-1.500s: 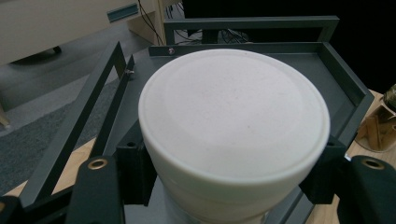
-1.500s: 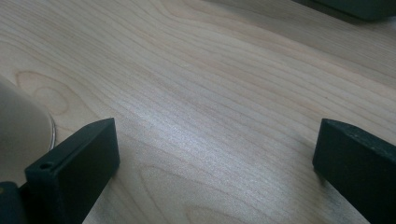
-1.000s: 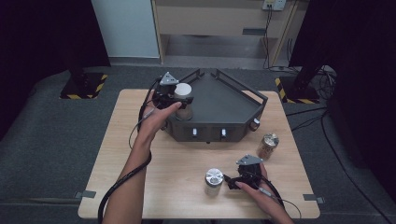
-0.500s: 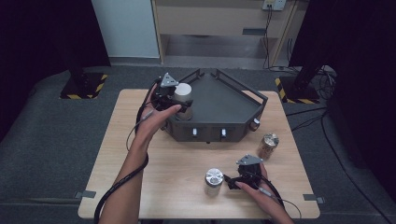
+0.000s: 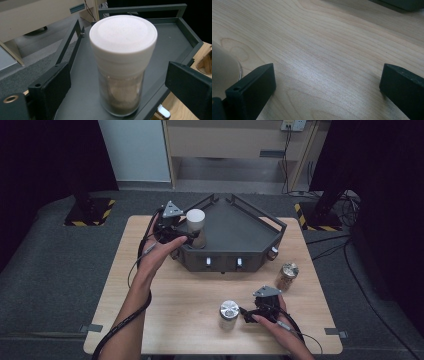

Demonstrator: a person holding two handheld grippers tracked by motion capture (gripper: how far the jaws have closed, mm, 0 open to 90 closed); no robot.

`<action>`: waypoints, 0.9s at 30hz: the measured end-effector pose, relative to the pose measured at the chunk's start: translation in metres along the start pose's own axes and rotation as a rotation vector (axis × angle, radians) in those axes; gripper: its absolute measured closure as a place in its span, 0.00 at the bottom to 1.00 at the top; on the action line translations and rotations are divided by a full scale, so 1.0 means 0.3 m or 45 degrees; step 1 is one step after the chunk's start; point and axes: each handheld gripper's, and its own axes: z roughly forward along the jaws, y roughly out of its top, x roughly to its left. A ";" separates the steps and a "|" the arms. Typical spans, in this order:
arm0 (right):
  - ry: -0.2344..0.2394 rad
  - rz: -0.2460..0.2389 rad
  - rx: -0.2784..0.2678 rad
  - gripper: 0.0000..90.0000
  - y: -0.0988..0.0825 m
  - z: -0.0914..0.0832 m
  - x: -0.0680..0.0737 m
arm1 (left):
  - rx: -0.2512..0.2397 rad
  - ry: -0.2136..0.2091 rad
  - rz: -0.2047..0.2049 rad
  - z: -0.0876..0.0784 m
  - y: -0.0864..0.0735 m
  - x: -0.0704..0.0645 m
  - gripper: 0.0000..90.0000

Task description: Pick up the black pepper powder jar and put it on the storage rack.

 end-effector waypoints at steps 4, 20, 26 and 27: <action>0.001 0.005 0.003 0.01 0.001 -0.001 0.001 | -0.004 0.008 -0.001 -0.031 -0.023 -0.008 0.06; 0.001 0.001 0.003 0.01 0.001 -0.001 0.000 | -0.028 0.041 -0.061 -0.129 -0.118 -0.031 0.05; 0.000 0.000 0.003 0.01 0.001 0.000 0.000 | -0.021 0.042 -0.077 -0.137 -0.161 -0.041 0.05; 0.000 0.002 0.003 0.01 0.001 0.000 0.000 | -0.017 0.042 -0.080 -0.138 -0.169 -0.042 0.05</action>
